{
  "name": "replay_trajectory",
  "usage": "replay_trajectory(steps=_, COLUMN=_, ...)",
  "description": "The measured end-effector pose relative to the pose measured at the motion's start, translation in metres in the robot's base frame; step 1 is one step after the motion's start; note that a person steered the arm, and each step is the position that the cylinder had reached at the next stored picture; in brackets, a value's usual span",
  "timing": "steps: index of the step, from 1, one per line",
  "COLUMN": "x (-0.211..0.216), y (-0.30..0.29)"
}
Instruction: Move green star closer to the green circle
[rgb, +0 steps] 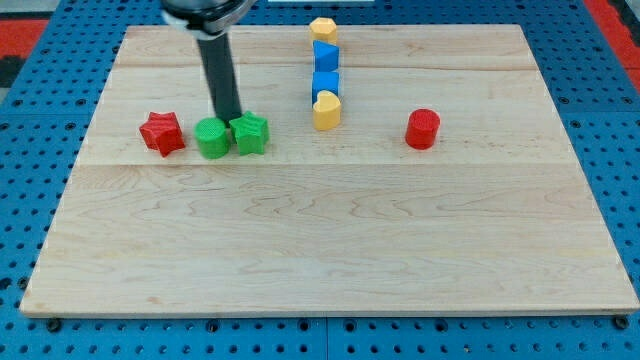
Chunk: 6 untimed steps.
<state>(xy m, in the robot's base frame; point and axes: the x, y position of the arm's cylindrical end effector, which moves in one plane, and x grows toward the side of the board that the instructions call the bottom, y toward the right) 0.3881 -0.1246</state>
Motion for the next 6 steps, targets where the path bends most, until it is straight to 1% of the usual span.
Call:
replay_trajectory(steps=1, x=0.034, y=-0.004)
replay_trajectory(steps=2, x=0.042, y=-0.01)
replay_trajectory(steps=3, x=-0.007, y=-0.011)
replay_trajectory(steps=4, x=-0.024, y=0.03)
replay_trajectory(steps=5, x=-0.004, y=0.056)
replay_trajectory(steps=6, x=0.021, y=0.039)
